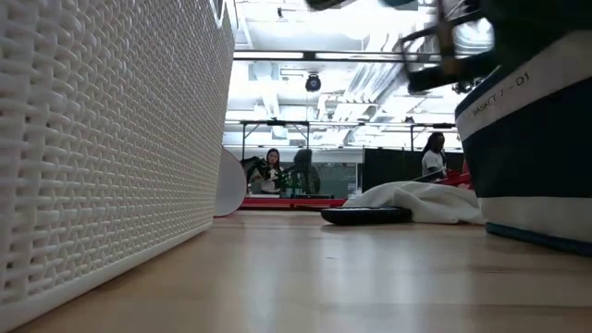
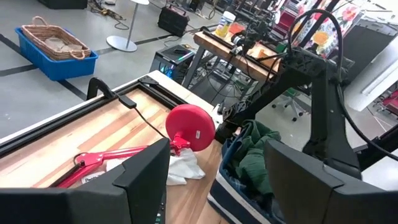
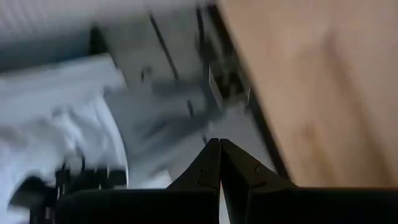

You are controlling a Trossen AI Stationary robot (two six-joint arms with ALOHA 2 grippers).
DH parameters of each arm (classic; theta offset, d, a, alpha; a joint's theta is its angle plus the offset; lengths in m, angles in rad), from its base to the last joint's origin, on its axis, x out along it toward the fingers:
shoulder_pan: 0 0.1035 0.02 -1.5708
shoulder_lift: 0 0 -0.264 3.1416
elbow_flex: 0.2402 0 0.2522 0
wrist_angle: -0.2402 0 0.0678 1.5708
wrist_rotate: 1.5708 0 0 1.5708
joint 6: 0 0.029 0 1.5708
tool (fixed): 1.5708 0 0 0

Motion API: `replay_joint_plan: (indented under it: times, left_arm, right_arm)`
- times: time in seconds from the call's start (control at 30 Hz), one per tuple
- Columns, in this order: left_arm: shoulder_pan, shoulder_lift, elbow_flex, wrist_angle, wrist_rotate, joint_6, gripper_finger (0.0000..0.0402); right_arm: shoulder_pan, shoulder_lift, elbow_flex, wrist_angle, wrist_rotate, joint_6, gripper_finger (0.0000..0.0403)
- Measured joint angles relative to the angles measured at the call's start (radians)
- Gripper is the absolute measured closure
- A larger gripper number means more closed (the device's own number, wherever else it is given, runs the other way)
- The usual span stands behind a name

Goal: Sort clothes
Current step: Put the green shirt into the blue bin

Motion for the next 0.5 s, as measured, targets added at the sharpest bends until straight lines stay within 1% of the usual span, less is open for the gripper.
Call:
replay_joint_plan:
  times: [0.07, 0.2, 0.33, 0.4, 0.43, 0.5]
  left_arm:
    - [0.0, 0.003, 0.0, 0.0, 0.0, 0.0, 0.0156]
    - [0.0, 0.011, 0.0, -0.005, 0.0, 0.0, 0.0156]
    - [0.0, 0.025, 0.0, -0.015, 0.0, 0.0, 0.0156]
    - [0.0, 0.03, 0.0, -0.018, 0.0, 0.0, 0.0156]
    - [0.001, 0.034, 0.0, -0.013, 0.0, 0.0, 0.0156]
    - [0.003, 0.043, 0.0, -0.015, -0.001, 0.0, 0.0156]
  right_arm:
    - [0.026, -0.002, 0.0, -0.038, -0.046, 0.004, 0.0403]
    - [0.07, -0.002, 0.0, -0.094, -0.003, 0.035, 0.0403]
    - [0.1, -0.014, 0.002, -0.13, 0.015, 0.063, 0.0403]
    - [0.116, -0.029, 0.033, -0.206, 0.036, 0.052, 0.0403]
    - [0.122, -0.038, 0.062, -0.272, 0.053, 0.036, 0.0403]
    - [0.129, -0.051, 0.146, -0.458, 0.086, -0.014, 0.0403]
